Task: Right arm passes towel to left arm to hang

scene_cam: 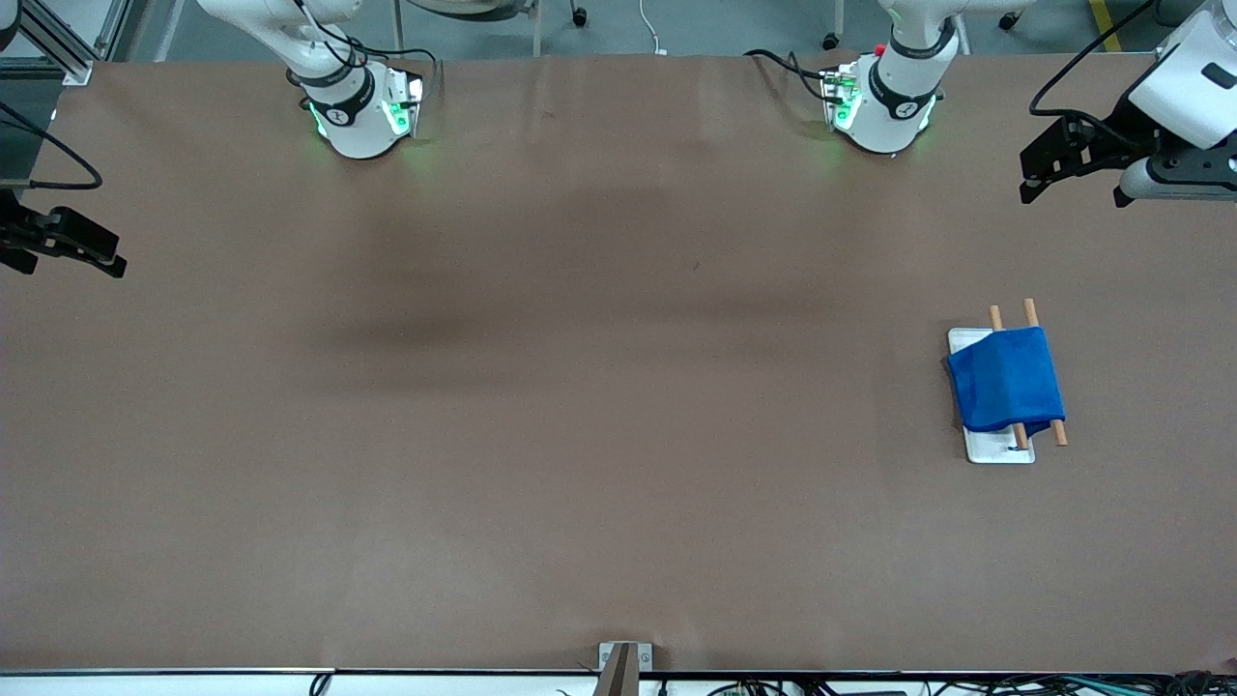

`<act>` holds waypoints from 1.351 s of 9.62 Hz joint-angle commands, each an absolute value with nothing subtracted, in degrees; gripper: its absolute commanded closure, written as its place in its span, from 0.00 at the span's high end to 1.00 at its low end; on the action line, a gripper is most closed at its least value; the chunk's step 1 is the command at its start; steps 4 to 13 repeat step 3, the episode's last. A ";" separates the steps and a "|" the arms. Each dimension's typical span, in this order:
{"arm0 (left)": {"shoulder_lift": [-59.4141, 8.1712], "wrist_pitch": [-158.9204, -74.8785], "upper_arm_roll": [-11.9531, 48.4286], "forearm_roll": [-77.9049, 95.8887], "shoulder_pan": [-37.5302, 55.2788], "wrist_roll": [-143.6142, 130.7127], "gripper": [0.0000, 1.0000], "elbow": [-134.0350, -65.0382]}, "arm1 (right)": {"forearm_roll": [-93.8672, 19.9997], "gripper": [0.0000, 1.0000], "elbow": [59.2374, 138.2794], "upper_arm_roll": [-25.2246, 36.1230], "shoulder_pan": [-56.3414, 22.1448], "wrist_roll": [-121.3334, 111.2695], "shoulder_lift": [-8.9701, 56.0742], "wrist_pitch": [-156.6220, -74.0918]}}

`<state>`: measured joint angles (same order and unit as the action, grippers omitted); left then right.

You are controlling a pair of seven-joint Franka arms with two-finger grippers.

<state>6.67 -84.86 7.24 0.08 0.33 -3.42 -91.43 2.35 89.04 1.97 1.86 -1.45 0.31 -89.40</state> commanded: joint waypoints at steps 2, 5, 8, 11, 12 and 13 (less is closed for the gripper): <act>5.10 -84.03 7.12 -1.75 0.61 -2.37 1.00 -90.62 | 1.76 1.00 89.47 0.88 3.86 -1.05 -0.09 -90.00; 5.01 -83.85 7.21 -1.84 0.53 -2.37 1.00 -90.27 | 0.89 1.00 89.47 0.88 4.48 -1.05 0.09 -90.17; 5.01 -83.85 7.21 -1.84 0.53 -2.37 1.00 -90.27 | 0.89 1.00 89.47 0.88 4.48 -1.05 0.09 -90.17; 5.01 -83.85 7.21 -1.84 0.53 -2.37 1.00 -90.27 | 0.89 1.00 89.47 0.88 4.48 -1.05 0.09 -90.17; 5.01 -83.85 7.21 -1.84 0.53 -2.37 1.00 -90.27 | 0.89 1.00 89.47 0.88 4.48 -1.05 0.09 -90.17; 5.01 -83.85 7.21 -1.84 0.53 -2.37 1.00 -90.27 | 0.89 1.00 89.47 0.88 4.48 -1.05 0.09 -90.17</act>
